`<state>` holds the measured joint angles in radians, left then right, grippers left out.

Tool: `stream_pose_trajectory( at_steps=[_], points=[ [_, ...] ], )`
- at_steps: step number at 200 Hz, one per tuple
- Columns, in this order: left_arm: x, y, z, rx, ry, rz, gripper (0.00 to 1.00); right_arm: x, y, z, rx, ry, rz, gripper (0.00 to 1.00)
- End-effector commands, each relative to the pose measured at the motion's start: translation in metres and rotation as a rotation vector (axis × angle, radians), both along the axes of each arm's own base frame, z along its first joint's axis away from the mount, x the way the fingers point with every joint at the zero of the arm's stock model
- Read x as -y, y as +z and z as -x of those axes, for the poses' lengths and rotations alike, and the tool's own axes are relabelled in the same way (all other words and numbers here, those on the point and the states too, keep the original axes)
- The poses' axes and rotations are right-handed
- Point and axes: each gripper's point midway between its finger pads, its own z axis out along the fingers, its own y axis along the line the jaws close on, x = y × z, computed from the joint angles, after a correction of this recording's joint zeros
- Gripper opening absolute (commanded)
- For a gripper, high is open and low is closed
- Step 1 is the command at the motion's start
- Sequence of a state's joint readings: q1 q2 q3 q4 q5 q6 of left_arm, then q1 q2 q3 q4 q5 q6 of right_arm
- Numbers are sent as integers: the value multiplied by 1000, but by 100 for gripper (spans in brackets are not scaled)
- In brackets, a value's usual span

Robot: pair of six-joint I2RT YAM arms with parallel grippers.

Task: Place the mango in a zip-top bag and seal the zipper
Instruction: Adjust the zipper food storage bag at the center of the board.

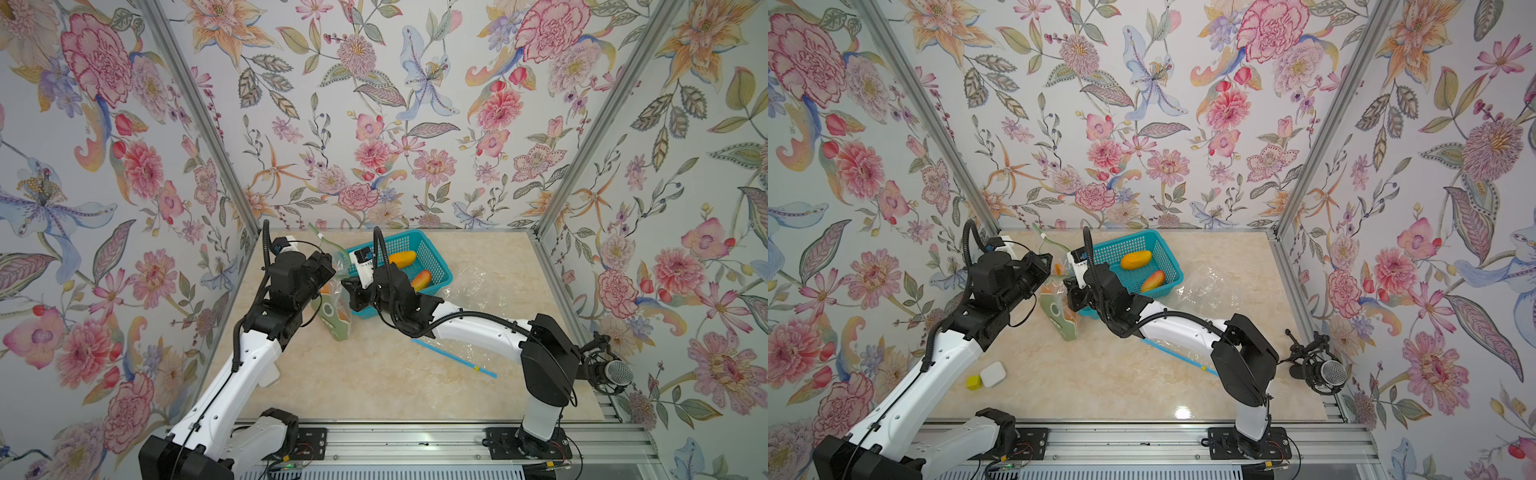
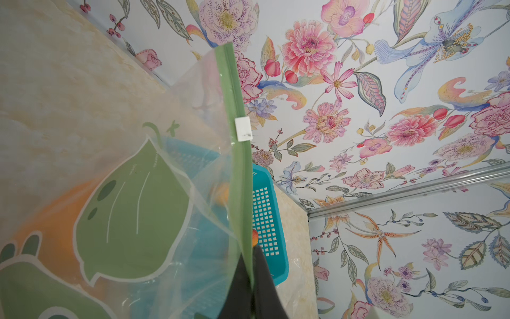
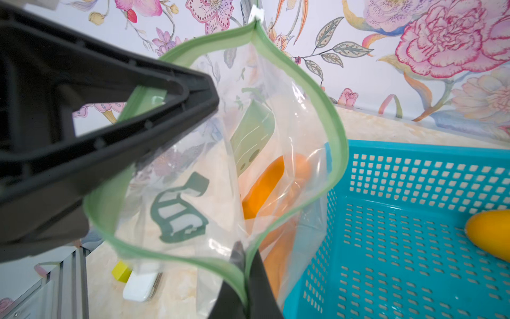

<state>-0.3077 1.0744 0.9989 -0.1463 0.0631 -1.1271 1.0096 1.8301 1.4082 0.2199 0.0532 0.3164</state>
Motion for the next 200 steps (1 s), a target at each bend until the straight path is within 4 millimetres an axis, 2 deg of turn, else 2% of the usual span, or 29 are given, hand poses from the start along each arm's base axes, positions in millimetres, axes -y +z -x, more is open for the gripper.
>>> stream_pose_trajectory(
  at_steps=[1, 16, 33, 57, 79, 107, 126, 140, 164, 185, 200],
  points=[
    [-17, 30, -2, 56, 61, -59, 29, 14, 29, 14, 35, 40, 41, 0],
    [-27, 45, -1, 85, 82, -101, 45, 32, 34, 27, 36, 64, 101, 0],
    [-38, 60, 2, 123, 105, -133, 53, 57, 36, 44, 47, 103, 189, 0],
    [-48, 75, 7, 170, 127, -150, 57, 93, 29, 64, 74, 175, 335, 0],
    [-52, 76, 10, 177, 131, -163, 59, 125, 32, 76, 120, 251, 421, 0],
    [-55, 61, 14, 161, 131, -176, 63, 161, 58, 73, 214, 271, 513, 0],
    [-51, 45, 15, 170, 104, -182, 64, 172, 65, 68, 263, 269, 554, 0],
    [-45, 29, 15, 181, 65, -200, 65, 177, 57, 63, 288, 266, 608, 0],
    [-33, -3, 21, 187, -18, -226, 65, 188, 27, 50, 289, 240, 723, 0],
    [-22, -7, 34, 233, -111, -263, 71, 204, 7, 37, 271, 189, 793, 0],
    [-24, -4, 46, 243, -127, -317, 77, 216, -1, 29, 243, 156, 793, 0]
  ],
)
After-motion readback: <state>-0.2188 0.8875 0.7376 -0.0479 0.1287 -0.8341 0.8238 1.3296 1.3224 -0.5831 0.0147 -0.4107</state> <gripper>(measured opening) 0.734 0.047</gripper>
